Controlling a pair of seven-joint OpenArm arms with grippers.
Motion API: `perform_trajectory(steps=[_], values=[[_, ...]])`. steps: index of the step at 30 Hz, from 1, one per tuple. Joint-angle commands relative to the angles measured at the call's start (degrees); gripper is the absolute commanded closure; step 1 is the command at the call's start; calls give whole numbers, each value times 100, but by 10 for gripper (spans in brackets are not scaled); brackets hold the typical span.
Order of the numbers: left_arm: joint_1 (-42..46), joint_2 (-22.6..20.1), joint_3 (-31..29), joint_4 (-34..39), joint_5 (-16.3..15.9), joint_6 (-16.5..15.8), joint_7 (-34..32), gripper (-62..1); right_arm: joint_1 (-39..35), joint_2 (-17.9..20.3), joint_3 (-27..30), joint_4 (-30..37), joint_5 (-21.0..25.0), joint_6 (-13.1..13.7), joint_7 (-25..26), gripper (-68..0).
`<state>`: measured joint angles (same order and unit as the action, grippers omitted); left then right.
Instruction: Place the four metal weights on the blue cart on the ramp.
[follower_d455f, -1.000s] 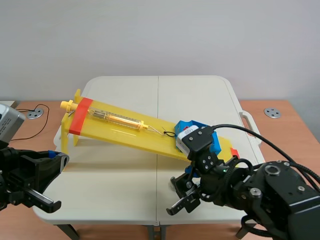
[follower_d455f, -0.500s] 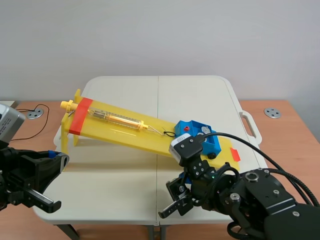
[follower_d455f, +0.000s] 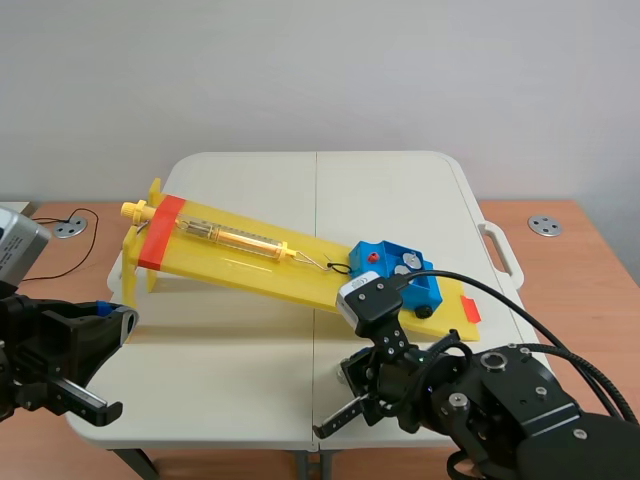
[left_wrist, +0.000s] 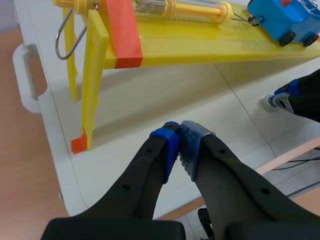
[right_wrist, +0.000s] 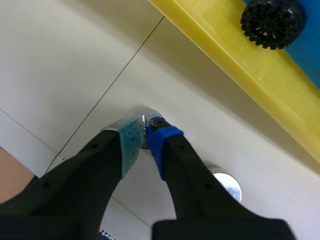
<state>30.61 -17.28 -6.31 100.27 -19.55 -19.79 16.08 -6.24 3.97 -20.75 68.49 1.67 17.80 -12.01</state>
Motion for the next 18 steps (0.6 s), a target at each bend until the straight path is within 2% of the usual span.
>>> perform_trajectory(steps=[1, 7, 12, 18], values=[[-127, 28, -74, 339, -334, -188, -595, -29, 448, -46, -70, 306, 37, -133, 428, -9], [-127, 26, -74, 339, -337, -188, -595, -29, 345, 151, -70, 629, 48, -129, 258, -7], [-127, 26, -74, 339, -337, -188, -595, -29, -85, 595, -2, 1735, 518, -129, 7, -7], [-127, 26, -74, 339, -337, -188, -595, -29, -826, 981, 385, 2946, 1095, -127, -249, -6]])
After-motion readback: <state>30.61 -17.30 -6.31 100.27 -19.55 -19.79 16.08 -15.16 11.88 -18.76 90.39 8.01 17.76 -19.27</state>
